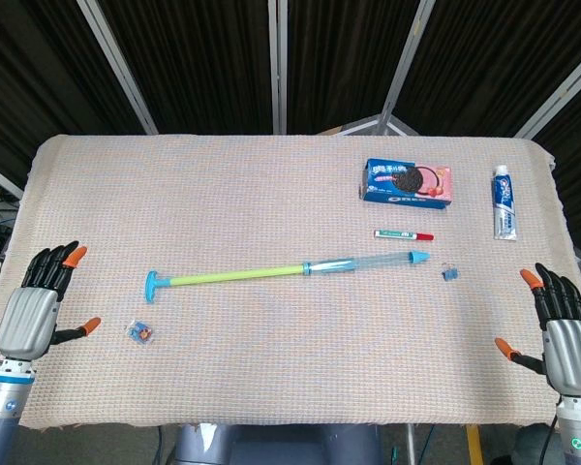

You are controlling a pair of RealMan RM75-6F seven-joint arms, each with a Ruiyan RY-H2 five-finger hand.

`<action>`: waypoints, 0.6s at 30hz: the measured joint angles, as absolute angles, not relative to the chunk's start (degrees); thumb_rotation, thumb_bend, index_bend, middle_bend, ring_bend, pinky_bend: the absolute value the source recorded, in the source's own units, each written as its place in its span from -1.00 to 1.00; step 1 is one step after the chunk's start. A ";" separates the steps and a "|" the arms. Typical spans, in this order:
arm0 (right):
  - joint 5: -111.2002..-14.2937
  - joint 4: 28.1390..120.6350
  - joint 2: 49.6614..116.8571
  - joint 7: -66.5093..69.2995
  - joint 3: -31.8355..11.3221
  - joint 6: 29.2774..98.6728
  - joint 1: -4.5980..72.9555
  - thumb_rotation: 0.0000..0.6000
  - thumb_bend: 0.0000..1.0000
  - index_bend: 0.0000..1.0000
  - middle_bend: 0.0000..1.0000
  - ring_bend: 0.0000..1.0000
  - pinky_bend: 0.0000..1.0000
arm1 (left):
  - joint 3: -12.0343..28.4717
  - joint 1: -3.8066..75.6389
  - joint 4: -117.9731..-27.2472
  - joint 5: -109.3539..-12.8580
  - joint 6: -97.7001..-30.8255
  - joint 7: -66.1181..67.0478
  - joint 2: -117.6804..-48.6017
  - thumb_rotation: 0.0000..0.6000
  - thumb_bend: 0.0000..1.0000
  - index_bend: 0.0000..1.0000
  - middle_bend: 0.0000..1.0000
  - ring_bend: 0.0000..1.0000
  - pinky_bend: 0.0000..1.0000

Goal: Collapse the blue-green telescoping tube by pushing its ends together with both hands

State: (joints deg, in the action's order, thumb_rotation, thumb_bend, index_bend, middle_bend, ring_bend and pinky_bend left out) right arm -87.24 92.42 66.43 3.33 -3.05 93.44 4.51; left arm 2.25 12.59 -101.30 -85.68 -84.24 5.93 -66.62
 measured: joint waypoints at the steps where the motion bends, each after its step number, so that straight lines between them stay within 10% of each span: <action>1: -87.22 92.23 66.63 2.94 -3.05 93.18 4.51 1.00 -1.00 -1.00 -1.00 -1.00 -1.00 | 2.23 12.59 -101.23 -85.70 -84.07 6.22 -66.76 1.00 -1.00 -1.00 -1.00 -1.00 -1.00; 9: -87.07 90.89 67.41 2.09 -3.72 89.24 6.19 1.00 -1.00 -1.00 -0.99 -1.00 -1.00 | 2.22 12.13 -100.60 -85.74 -83.92 7.48 -67.16 1.00 -1.00 -1.00 -1.00 -1.00 -1.00; 12: -86.74 90.33 67.22 1.20 -4.64 85.81 8.51 1.00 -1.00 -1.00 -0.36 -0.48 -0.97 | 2.58 12.16 -100.37 -85.18 -83.58 7.45 -67.26 1.00 -1.00 -1.00 -1.00 -1.00 -1.00; 14: -86.34 89.96 67.01 0.46 -5.35 82.93 10.40 1.00 -1.00 -1.00 0.32 0.23 -0.44 | 2.91 12.34 -100.22 -84.66 -83.08 7.34 -67.28 1.00 -1.00 -1.00 -1.00 -1.00 -1.00; 18: -85.32 88.13 66.92 -0.26 -7.34 74.70 16.18 1.00 -1.00 -0.93 0.79 0.69 0.54 | 3.42 12.69 -99.34 -84.31 -82.64 7.48 -67.63 1.00 -1.00 -1.00 -1.00 -1.00 -1.00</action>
State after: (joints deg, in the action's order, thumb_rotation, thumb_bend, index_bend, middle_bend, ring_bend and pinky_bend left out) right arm -85.32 88.13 66.92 -0.26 -7.34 74.70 16.18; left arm 3.42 12.69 -99.34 -84.31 -82.64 7.48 -67.63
